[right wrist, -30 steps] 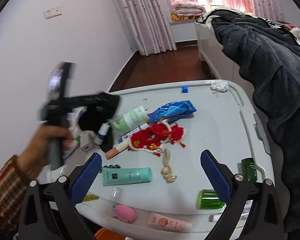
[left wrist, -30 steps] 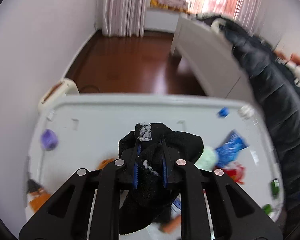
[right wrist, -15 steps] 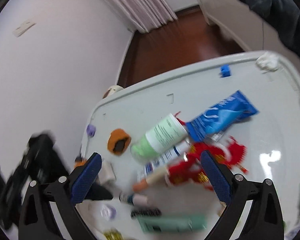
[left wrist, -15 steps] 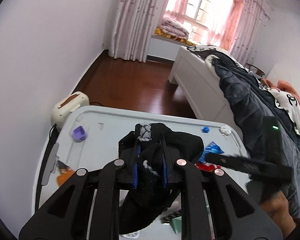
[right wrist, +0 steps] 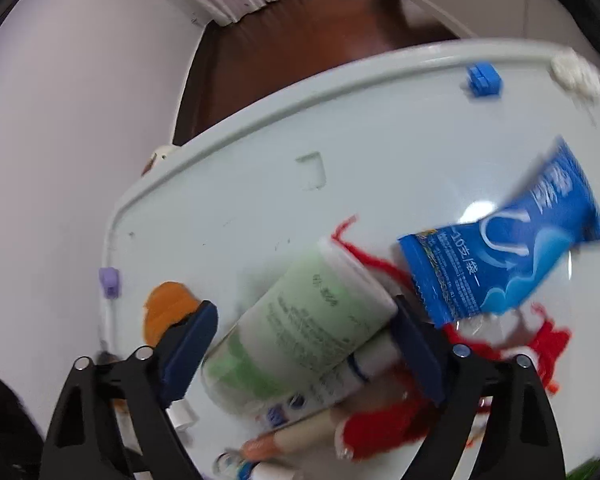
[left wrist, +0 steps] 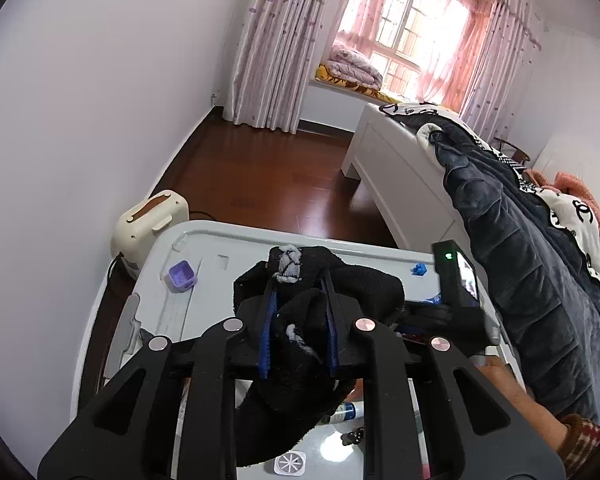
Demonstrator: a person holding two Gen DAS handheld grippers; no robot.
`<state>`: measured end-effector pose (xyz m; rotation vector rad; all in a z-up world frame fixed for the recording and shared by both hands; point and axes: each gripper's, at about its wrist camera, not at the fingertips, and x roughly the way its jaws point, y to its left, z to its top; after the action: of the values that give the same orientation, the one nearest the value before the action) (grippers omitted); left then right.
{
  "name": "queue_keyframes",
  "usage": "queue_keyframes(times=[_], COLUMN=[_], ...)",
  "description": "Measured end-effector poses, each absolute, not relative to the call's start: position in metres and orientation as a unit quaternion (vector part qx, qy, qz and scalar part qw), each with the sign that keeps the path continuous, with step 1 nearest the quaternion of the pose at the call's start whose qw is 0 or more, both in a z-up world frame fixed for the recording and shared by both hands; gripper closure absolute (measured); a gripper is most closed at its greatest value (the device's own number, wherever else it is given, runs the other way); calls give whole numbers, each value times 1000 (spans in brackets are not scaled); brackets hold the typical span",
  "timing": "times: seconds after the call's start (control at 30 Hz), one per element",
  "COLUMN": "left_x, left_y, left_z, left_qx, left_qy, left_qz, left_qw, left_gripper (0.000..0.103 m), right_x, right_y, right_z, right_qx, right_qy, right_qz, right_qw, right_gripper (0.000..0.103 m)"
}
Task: Collect trash
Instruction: 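Grasp the green-labelled white bottle with the right tool while the left tool holds the black cloth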
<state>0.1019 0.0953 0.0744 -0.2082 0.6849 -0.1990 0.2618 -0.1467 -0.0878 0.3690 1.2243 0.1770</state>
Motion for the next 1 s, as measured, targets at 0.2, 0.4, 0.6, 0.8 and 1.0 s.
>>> queue_keyframes(times=[0.2, 0.4, 0.6, 0.8, 1.0], left_x=[103, 105, 105, 104, 104], left_y=[95, 97, 98, 102, 108], left_z=[73, 72, 71, 72, 72], left_qx=[-110, -118, -117, -121, -124], left_qy=[339, 340, 342, 340, 339], left_qz=[-107, -105, -106, -102, -100], left_qw=[928, 927, 926, 927, 927], left_gripper=[85, 84, 84, 84, 84], right_x=[254, 250, 252, 242, 226], right_y=[-128, -118, -114, -79, -55], right_z=[-78, -69, -91, -88, -83], right_qx=[152, 146, 189, 88, 17], right_qy=[548, 553, 571, 567, 537], right_qz=[135, 158, 140, 113, 132], right_qw=[812, 805, 786, 811, 833], right_gripper=[42, 47, 38, 27, 47])
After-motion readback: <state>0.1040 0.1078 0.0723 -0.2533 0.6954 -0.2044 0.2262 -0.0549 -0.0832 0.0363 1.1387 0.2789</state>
